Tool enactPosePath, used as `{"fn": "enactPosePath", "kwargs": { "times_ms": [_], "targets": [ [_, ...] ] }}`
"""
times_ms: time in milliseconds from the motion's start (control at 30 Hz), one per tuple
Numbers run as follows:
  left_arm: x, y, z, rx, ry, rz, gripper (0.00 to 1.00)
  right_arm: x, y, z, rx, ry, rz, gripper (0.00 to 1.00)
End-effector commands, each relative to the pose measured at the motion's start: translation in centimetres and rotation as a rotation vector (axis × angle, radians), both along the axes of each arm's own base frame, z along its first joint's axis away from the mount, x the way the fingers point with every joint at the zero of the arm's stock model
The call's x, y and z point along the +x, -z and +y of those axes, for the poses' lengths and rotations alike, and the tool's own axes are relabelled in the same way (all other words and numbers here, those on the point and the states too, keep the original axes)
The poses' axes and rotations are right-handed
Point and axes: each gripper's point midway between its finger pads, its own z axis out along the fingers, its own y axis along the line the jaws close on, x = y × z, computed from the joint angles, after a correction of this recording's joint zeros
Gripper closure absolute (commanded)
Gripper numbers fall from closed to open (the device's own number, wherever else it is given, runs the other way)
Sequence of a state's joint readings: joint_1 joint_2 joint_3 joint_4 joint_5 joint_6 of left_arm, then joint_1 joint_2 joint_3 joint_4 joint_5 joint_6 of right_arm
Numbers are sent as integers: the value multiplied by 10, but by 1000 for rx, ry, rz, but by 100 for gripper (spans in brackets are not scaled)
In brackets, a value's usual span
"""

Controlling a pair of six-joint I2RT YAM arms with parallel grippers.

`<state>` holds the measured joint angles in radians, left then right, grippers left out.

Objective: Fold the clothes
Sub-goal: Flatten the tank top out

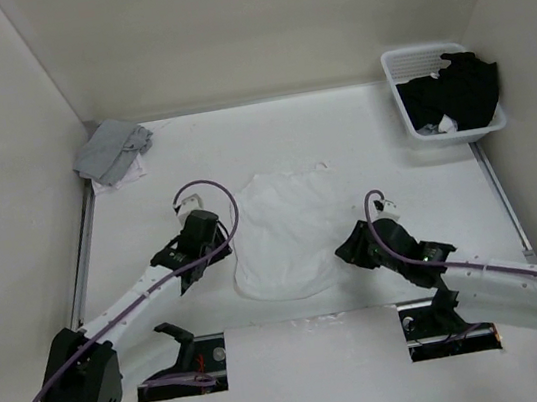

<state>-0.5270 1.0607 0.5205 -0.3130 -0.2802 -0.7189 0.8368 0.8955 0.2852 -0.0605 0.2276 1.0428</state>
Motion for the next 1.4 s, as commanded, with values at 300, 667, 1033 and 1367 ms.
{"fn": "enactPosePath", "kwargs": {
  "times_ms": [300,667,1033,1367],
  "targets": [
    [-90,-4,-53,82,269,-27,89,4,-17,-10,-35,12,-75,83],
    [-104,10,-46,216,257,-19,76,-2,-17,3,-24,-44,-83,79],
    [-105,18,-66,166,307,-2,74,-1,-19,7,-9,-53,-95,79],
    [-102,29,-61,191,293,19,75,0,-20,13,9,-67,-99,79]
  ]
}}
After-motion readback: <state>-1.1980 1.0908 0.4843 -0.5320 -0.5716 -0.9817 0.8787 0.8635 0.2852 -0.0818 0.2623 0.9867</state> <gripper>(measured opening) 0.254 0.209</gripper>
